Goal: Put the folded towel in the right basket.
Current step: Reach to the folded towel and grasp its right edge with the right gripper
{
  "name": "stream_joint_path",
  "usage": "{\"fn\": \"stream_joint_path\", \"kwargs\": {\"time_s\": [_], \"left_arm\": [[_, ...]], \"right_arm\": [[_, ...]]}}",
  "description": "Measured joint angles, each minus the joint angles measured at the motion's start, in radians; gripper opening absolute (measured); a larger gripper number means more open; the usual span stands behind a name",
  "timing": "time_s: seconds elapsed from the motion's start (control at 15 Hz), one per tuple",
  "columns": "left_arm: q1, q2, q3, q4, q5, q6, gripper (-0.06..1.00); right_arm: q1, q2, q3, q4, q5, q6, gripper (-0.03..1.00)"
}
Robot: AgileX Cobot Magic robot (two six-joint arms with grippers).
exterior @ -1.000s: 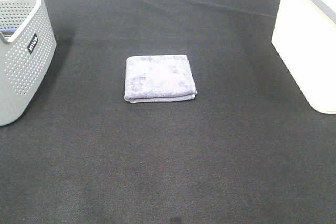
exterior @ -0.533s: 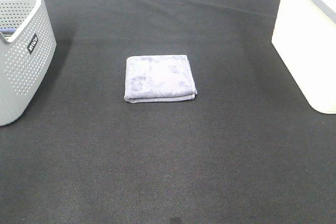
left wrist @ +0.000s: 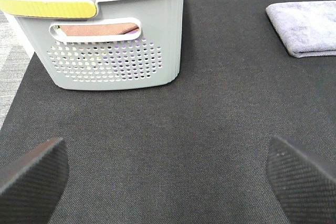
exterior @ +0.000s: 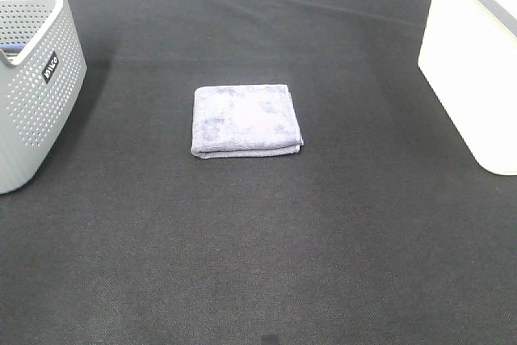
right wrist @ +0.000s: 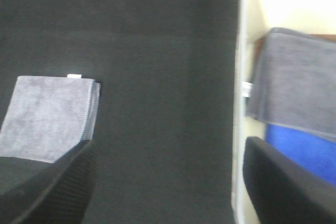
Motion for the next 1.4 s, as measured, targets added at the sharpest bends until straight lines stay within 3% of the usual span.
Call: {"fn": "stream_joint_path", "kwargs": {"time_s": [0.2, 0.53, 0.67, 0.87, 1.0, 1.2, 1.4], "left_arm": [[0.000, 0.000, 0.000, 0.000, 0.000, 0.000, 0.97], [0.000, 0.000, 0.000, 0.000, 0.000, 0.000, 0.97], [0.000, 0.000, 0.000, 0.000, 0.000, 0.000, 0.97], [0.000, 0.000, 0.000, 0.000, 0.000, 0.000, 0.97], [0.000, 0.000, 0.000, 0.000, 0.000, 0.000, 0.97], [0.000, 0.000, 0.000, 0.000, 0.000, 0.000, 0.97], [0.000, 0.000, 0.000, 0.000, 0.000, 0.000, 0.97]], "right_arm": [[0.022, 0.178, -0.149, 0.035, 0.077, -0.026, 0.73], [0.203, 0.389, -0.296, 0.019, 0.095, -0.029, 0.73], [0.238, 0.461, -0.333, 0.070, 0.096, -0.029, 0.73], [0.241, 0.582, -0.384, 0.172, 0.120, -0.012, 0.73], [0.241, 0.690, -0.459, 0.222, 0.188, 0.007, 0.73], [0.241, 0.821, -0.577, 0.254, 0.277, 0.010, 0.73], [0.241, 0.915, -0.674, 0.255, 0.290, 0.033, 0.73]]}}
